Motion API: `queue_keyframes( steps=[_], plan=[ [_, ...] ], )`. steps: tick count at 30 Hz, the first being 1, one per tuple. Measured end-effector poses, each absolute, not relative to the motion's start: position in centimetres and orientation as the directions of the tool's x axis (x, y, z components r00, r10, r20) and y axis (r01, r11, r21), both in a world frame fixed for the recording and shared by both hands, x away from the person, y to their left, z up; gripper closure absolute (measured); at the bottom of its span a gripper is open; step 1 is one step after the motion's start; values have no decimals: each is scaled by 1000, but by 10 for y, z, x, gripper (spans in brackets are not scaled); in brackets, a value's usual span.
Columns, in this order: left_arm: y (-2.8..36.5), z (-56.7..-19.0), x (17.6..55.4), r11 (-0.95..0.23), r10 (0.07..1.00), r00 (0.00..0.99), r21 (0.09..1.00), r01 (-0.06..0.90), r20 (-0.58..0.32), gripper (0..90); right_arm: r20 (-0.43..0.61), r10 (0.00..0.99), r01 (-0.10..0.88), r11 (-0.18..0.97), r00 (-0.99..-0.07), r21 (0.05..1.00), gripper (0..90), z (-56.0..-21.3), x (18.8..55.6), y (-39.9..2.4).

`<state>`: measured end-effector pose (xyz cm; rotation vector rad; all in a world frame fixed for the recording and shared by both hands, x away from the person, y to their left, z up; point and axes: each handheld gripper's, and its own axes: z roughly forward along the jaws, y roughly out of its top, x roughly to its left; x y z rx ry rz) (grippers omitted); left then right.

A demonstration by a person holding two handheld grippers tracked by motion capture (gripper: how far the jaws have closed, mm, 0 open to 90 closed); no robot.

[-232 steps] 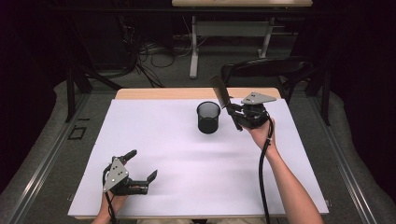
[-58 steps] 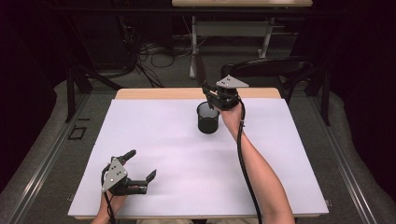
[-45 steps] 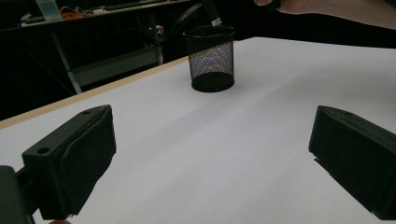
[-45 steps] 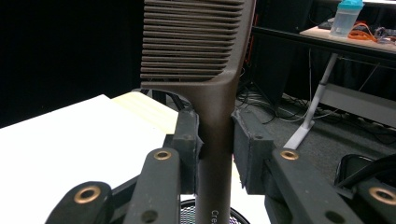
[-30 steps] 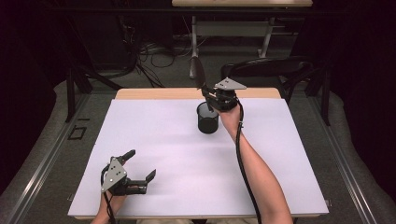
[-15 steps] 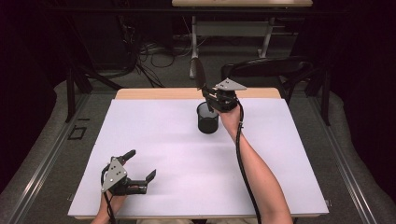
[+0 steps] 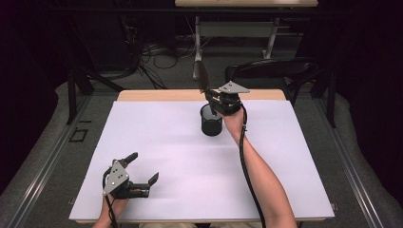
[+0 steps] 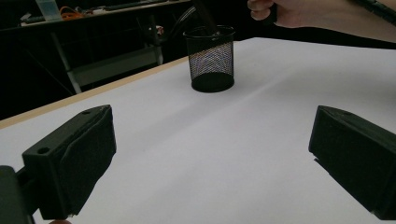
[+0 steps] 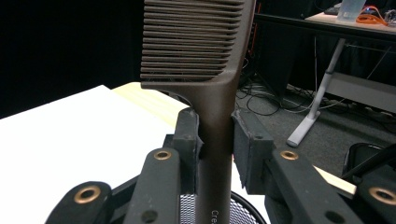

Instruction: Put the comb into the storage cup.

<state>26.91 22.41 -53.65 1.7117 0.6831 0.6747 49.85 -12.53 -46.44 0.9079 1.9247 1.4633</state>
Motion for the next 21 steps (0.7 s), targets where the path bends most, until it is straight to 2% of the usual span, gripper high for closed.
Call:
queue_keyframes(
  steps=[21],
  plan=[
    [224, -537, 269, -211, 736, 671, 972, 101, 90, 9, -21, 779, 203, 188, -626, 961, 725, -476, 498, -126]
  ],
)
